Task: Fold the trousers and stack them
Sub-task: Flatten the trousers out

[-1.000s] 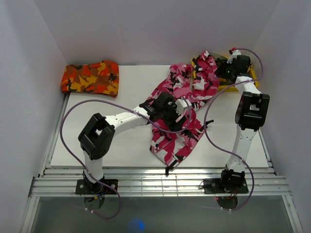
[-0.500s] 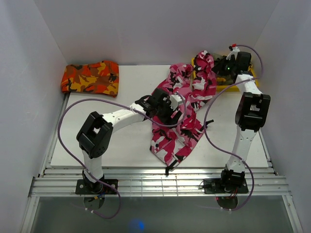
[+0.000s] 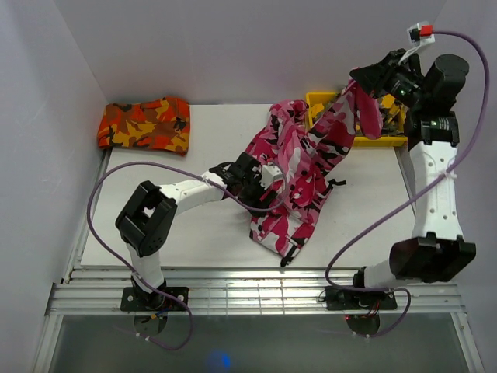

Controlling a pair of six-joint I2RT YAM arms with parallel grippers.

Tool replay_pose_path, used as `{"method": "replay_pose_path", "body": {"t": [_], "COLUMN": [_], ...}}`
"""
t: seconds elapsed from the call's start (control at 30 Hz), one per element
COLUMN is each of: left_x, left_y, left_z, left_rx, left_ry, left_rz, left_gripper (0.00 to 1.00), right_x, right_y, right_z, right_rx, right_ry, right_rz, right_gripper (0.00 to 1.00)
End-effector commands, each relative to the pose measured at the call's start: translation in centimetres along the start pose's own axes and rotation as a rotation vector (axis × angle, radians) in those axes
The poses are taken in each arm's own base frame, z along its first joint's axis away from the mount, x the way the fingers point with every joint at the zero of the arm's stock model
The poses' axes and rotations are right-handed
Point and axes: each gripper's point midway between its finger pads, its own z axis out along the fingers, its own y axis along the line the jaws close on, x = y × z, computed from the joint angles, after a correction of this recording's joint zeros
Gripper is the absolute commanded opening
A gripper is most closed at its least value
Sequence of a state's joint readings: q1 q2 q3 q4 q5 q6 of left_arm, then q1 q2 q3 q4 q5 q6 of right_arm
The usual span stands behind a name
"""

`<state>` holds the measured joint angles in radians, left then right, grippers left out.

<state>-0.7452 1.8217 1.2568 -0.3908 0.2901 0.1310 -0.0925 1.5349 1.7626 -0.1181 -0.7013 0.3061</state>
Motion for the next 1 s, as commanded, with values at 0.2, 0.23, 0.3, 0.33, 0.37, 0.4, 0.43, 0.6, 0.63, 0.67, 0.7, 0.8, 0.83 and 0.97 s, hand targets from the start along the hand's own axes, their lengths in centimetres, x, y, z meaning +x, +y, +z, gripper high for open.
{"method": "replay_pose_path", "body": {"t": [0.2, 0.23, 0.3, 0.33, 0.37, 0.4, 0.43, 0.6, 0.63, 0.67, 0.7, 0.8, 0.83, 0.97], "left_x": [9.8, 10.5, 11.4, 11.4, 11.9, 11.9, 11.6, 9.1, 8.1, 5.8, 4.7, 1.8, 1.6, 3.4], "left_y": [3.7, 4.3, 6.8, 7.8, 9.7, 10.7, 12.0, 15.6, 15.4, 14.3, 13.5, 9.2, 7.5, -2.4], "left_z": [-2.6, -3.1, -4.6, -5.6, -6.8, -7.5, -8.6, -12.2, -12.8, -14.4, -15.2, -17.4, -17.3, -14.3], "left_rx": [-0.057, -0.06, -0.094, -0.115, -0.154, -0.174, -0.212, -0.281, -0.273, -0.252, -0.234, -0.172, -0.143, 0.022], "left_ry": [0.296, 0.306, 0.301, 0.287, 0.277, 0.265, 0.239, 0.145, 0.116, 0.027, -0.016, -0.105, -0.101, -0.027], "left_rz": [-0.099, -0.123, -0.178, -0.192, -0.231, -0.224, -0.225, -0.166, -0.112, -0.059, -0.017, 0.168, 0.221, 0.446], "left_gripper": [0.4, 0.3, 0.15, 0.0, 0.0, 0.0, 0.0, 0.21, 0.32, 0.41, 0.6, 0.65, 0.65, 0.62], "right_x": [2.0, 3.0, 6.5, 7.5, 9.8, 10.7, 11.7, 18.8, 20.3, 21.3, 22.9, 25.8, 27.1, 29.7], "right_y": [5.2, 5.4, 5.1, 5.0, 4.4, 4.2, 3.7, -0.6, -1.0, -1.7, -2.4, -3.5, -3.9, -4.6], "right_z": [-9.4, -9.8, -10.7, -11.0, -11.1, -11.5, -11.6, -12.1, -12.5, -12.8, -13.1, -14.4, -14.9, -16.0], "right_rx": [0.128, 0.13, 0.133, 0.135, 0.138, 0.137, 0.15, 0.208, 0.207, 0.222, 0.221, 0.216, 0.215, 0.228], "right_ry": [0.0, 0.019, 0.087, 0.104, 0.146, 0.16, 0.177, 0.366, 0.423, 0.464, 0.511, 0.625, 0.659, 0.725], "right_rz": [-0.188, -0.183, -0.173, -0.171, -0.151, -0.185, -0.187, -0.248, -0.245, -0.257, -0.253, -0.311, -0.322, -0.322], "right_gripper": [0.08, 0.08, 0.08, 0.08, 0.08, 0.08, 0.08, 0.08, 0.08, 0.08, 0.08, 0.08, 0.08, 0.08]}}
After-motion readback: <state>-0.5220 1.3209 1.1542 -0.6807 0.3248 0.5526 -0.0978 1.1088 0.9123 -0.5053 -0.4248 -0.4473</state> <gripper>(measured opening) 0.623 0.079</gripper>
